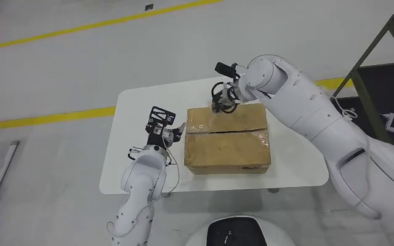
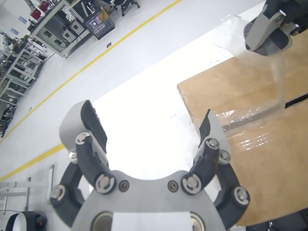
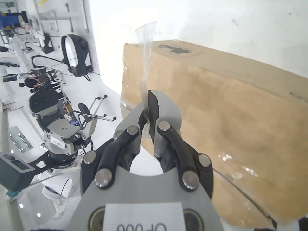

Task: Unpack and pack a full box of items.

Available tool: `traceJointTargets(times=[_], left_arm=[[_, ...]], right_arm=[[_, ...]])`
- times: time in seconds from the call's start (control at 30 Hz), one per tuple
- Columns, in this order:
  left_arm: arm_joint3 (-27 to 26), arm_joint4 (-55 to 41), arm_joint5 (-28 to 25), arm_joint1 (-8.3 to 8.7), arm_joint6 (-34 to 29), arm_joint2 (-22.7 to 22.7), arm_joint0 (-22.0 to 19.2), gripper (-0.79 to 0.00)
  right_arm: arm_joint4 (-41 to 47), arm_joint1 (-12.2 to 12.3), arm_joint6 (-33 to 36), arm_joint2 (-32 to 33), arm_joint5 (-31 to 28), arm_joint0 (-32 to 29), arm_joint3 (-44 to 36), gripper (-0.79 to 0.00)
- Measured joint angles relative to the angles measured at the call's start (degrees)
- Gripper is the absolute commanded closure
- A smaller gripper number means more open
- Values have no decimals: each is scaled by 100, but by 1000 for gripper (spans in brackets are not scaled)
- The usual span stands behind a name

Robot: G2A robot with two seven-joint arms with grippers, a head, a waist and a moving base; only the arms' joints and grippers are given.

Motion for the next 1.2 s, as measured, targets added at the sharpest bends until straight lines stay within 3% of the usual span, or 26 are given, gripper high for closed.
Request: traceJointTargets(times=[0.2,0.4,0.6,0.8,1.2], left_arm=[[23,-28,-37,-11,-35,81,-57,0],[60,-103,-123,-20,-97,148,-76,0],[142,-266,-339,-29,-284,255,-104,0],[219,-495,-549,-43,-483,377,-187,0],[282,-548,-744,-61,-564,613,-327,0]], right_arm=[[-227,410,-790,640,-579,-964,-1242,0],[-528,871,-1299,1599,-465,-2209,-2843,0],[-884,1169,-1256,2344,-347,-3250,-4078,0],[-1023,1278,-1337,2680,-321,-3804,-4559,0],[-1195,1343,-1624,2903,-139,-4358,-4954,0]])
